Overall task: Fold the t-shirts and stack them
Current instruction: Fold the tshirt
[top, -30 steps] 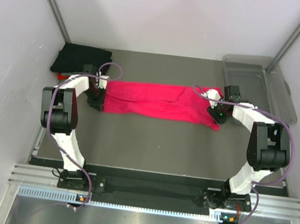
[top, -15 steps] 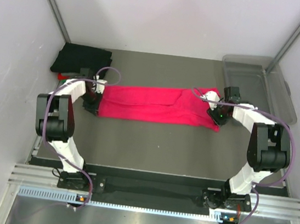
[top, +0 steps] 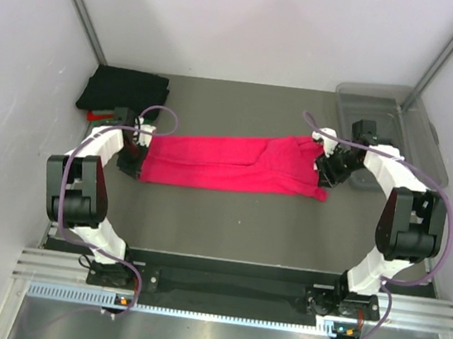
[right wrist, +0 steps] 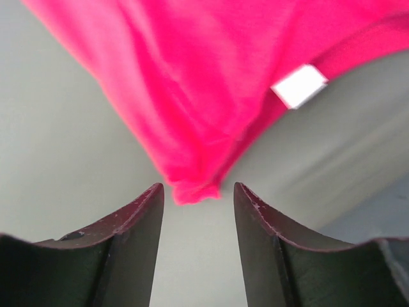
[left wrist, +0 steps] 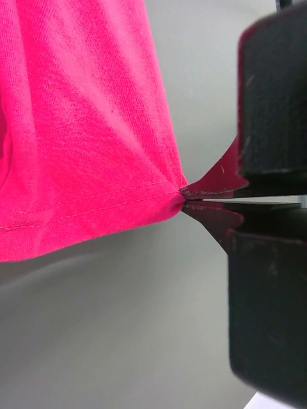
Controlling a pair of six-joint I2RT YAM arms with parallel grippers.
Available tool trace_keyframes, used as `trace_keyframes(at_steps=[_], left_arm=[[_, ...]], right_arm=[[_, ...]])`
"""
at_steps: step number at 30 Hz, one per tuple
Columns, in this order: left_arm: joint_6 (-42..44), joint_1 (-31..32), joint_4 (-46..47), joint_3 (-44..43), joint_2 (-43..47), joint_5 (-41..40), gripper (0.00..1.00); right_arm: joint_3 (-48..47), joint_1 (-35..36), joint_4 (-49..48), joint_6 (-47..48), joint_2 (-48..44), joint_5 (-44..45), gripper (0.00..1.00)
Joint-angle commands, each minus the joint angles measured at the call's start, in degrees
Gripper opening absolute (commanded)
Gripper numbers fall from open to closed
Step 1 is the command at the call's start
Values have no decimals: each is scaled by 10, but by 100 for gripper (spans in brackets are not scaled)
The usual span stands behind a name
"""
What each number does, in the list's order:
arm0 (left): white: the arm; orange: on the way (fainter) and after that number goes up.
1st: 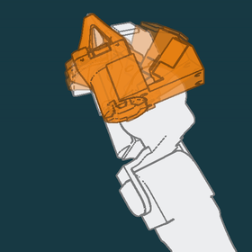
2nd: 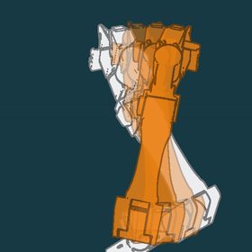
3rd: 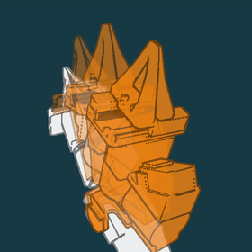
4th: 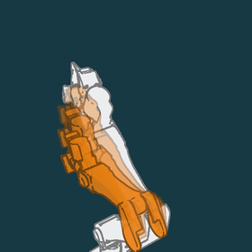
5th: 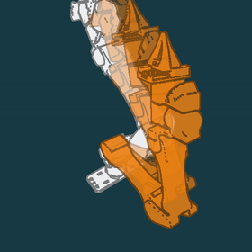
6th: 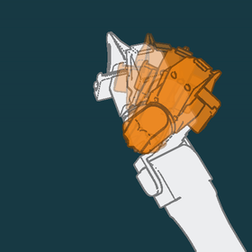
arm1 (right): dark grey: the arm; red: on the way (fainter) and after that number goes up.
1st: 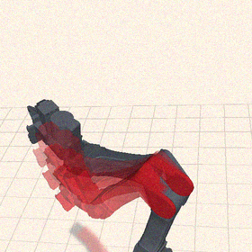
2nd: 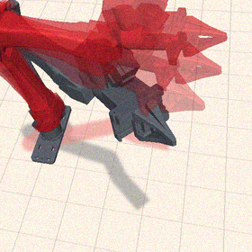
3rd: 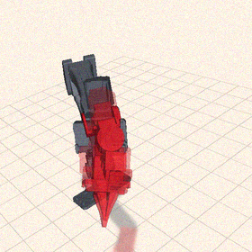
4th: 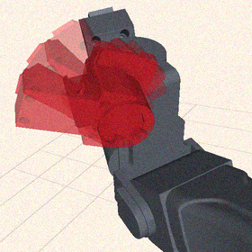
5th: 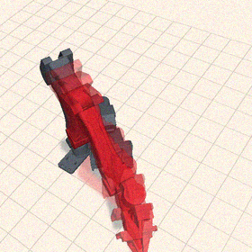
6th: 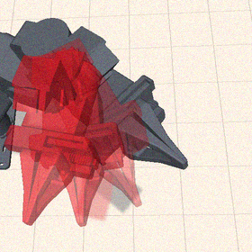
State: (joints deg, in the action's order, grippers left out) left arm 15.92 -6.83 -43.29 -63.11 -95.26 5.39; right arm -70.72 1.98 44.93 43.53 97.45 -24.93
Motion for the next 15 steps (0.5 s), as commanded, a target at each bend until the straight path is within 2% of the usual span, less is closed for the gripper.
trace_keyframes(at_steps=[1, 7, 15], left_arm=[[8, -5, -3, 0, 17, -10, 0], [18, -6, 4, -1, 13, -34, 0], [16, -9, 15, 3, 6, -38, 0]], right_arm=[[-19, -7, 97, 23, -15, -108, 49], [24, -8, 127, 65, -16, -88, 50], [59, -9, 90, 82, -24, -40, 50]])
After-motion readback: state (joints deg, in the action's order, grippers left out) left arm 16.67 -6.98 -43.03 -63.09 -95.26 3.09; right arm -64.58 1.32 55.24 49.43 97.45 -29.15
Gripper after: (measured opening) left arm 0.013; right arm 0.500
